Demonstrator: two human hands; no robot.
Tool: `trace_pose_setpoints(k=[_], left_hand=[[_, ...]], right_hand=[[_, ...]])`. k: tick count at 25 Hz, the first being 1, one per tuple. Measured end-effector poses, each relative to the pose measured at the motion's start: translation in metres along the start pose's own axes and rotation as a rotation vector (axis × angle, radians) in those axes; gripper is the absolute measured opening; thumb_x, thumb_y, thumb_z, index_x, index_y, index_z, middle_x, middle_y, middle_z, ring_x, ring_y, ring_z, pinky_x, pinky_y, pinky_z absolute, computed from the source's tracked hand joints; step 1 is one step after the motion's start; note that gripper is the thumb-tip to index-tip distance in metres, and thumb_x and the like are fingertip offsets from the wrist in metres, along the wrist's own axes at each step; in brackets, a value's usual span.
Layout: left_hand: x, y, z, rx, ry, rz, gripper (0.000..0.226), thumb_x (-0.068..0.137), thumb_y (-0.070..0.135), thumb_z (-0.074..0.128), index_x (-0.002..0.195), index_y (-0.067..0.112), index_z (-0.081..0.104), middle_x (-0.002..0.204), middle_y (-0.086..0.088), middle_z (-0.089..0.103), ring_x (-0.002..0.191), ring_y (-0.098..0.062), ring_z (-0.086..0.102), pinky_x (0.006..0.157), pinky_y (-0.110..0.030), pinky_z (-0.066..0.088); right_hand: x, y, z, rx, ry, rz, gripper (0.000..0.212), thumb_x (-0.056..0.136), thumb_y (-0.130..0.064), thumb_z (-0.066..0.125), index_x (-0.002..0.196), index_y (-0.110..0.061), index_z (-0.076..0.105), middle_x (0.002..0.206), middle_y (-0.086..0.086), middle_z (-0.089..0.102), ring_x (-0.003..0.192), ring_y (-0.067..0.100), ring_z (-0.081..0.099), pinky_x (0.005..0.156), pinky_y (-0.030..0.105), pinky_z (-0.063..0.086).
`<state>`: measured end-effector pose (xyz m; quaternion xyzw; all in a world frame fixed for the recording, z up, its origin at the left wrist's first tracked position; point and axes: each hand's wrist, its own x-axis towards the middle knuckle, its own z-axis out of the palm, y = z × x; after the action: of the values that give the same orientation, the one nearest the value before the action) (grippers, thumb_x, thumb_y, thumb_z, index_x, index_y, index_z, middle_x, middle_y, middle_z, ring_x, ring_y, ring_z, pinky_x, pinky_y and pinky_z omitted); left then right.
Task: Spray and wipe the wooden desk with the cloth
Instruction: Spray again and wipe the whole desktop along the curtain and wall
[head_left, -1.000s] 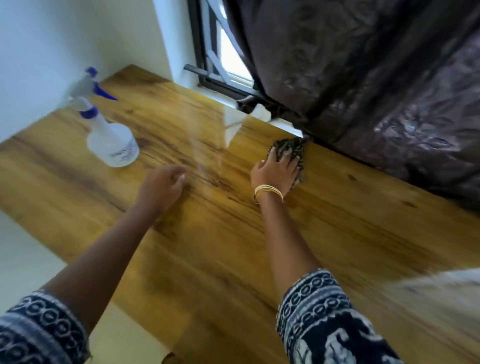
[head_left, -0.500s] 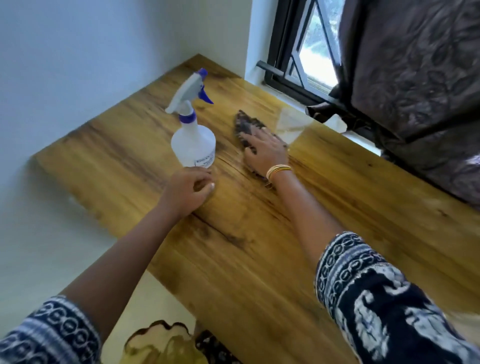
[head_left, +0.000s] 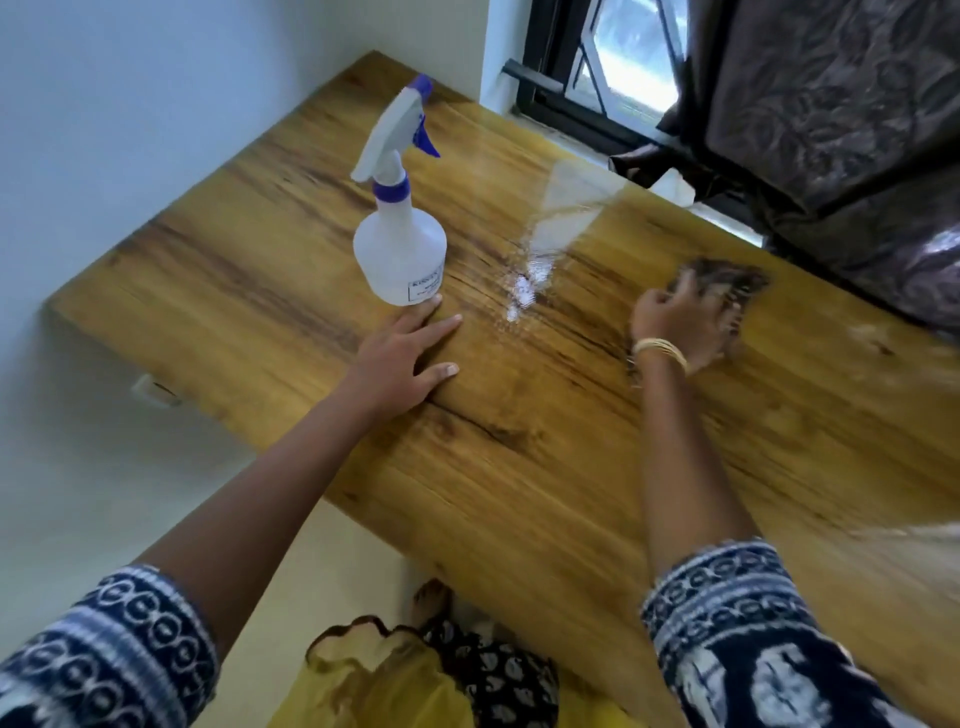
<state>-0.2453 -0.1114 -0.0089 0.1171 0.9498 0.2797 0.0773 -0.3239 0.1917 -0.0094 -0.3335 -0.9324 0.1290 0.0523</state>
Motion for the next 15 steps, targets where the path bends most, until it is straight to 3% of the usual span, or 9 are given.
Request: trace_pose_setpoints(k=[3,5,7,10,15], left_hand=[[0.001,0.001,0.001,0.015,0.009,0.009,0.061,0.093,0.035,0.062,0.149,0.024,0.040,0.162,0.001,0.022,0.150,-0.021,0.016,0.117,-0.042,0.020],[-0.001,0.006,0.002,0.045,0.043,0.032,0.058,0.090,0.027,0.067,0.143,0.011,0.048,0.158,-0.009,0.030,0.146,-0.029,0.025,0.117,-0.044,0.024],[-0.010,0.015,0.005,0.134,0.097,0.021,0.054,0.086,0.025,0.070,0.134,0.005,0.055,0.152,-0.016,0.039,0.140,-0.033,0.036,0.115,-0.047,0.029],[-0.042,0.039,0.021,0.195,0.082,-0.005,0.063,0.088,0.040,0.067,0.142,0.014,0.048,0.155,-0.011,0.035,0.144,-0.028,0.031,0.118,-0.051,0.021],[-0.100,0.109,0.055,0.090,-0.118,-0.013,0.090,0.082,0.064,0.062,0.154,0.024,0.026,0.165,0.000,0.010,0.152,-0.019,0.006,0.122,-0.047,0.005]], right_hand=[[-0.059,-0.065,0.020,0.014,-0.061,-0.381,0.053,0.089,-0.039,0.043,0.141,-0.033,0.049,0.152,0.011,0.041,0.140,0.035,0.033,0.112,0.055,0.025],[-0.118,-0.092,0.030,0.013,-0.134,-0.594,0.049,0.091,-0.041,0.045,0.139,-0.033,0.052,0.151,0.011,0.043,0.141,0.038,0.033,0.115,0.052,0.025],[-0.145,-0.095,0.031,0.043,-0.200,-0.675,0.048,0.093,-0.039,0.044,0.140,-0.033,0.051,0.153,0.009,0.040,0.143,0.039,0.029,0.117,0.052,0.021],[-0.112,-0.048,0.019,0.014,-0.212,-0.633,0.051,0.094,-0.040,0.041,0.145,-0.036,0.043,0.156,0.005,0.035,0.145,0.038,0.025,0.117,0.051,0.022],[-0.058,0.136,-0.037,-0.017,-0.050,-0.238,0.053,0.091,-0.037,0.038,0.143,-0.034,0.046,0.154,0.007,0.039,0.142,0.035,0.030,0.113,0.052,0.026]])
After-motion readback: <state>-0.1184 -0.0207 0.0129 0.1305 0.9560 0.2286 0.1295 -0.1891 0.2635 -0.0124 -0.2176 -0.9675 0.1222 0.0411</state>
